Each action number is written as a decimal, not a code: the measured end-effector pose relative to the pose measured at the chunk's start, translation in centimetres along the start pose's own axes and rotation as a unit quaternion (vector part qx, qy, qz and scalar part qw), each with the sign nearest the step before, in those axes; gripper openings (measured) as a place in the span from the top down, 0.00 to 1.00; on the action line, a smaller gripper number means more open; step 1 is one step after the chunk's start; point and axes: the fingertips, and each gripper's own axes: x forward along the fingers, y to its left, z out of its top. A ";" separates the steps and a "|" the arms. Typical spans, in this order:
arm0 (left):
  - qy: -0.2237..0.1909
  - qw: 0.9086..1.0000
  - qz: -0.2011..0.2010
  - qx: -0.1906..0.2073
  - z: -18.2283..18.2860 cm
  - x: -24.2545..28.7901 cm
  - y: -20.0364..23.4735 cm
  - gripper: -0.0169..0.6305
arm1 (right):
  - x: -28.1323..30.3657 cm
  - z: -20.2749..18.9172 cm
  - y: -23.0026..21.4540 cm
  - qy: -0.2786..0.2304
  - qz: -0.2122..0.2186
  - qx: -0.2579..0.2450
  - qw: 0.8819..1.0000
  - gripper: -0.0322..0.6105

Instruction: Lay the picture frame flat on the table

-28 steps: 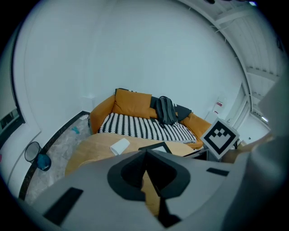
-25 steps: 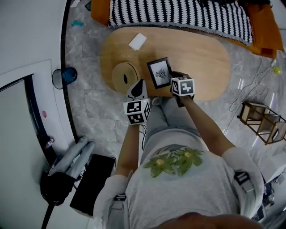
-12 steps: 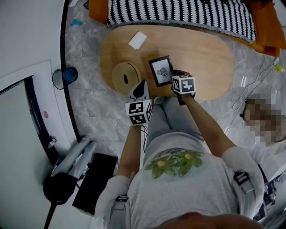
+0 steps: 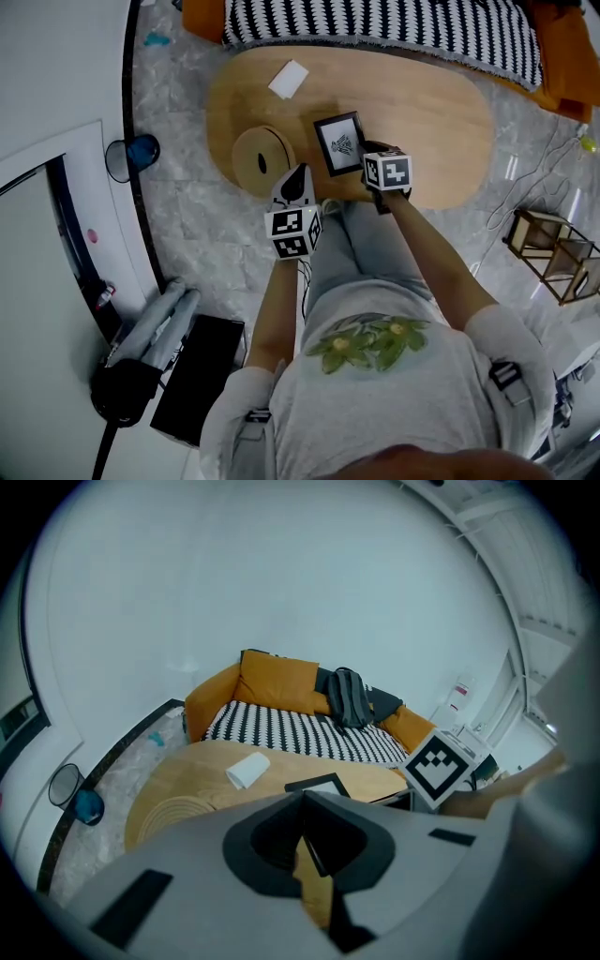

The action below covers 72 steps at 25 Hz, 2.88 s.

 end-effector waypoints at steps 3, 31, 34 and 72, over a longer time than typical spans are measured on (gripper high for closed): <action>-0.001 1.000 0.001 -0.006 0.0 0.2 0.1 0.95 | 0.4 0.2 -0.2 -0.001 0.002 -0.004 1.000 0.84; 0.007 1.000 0.012 -0.028 -0.9 4.4 2.9 0.95 | 8.4 -0.1 -2.4 0.041 0.000 -0.016 0.999 0.84; 0.010 0.999 0.013 -0.031 -1.7 4.7 3.0 0.95 | 9.1 -0.5 -2.7 0.044 0.000 -0.016 0.999 0.84; 0.042 0.999 0.006 -0.026 -5.6 6.2 3.6 0.95 | 12.8 -3.6 -3.7 0.074 -0.016 -0.023 0.997 0.83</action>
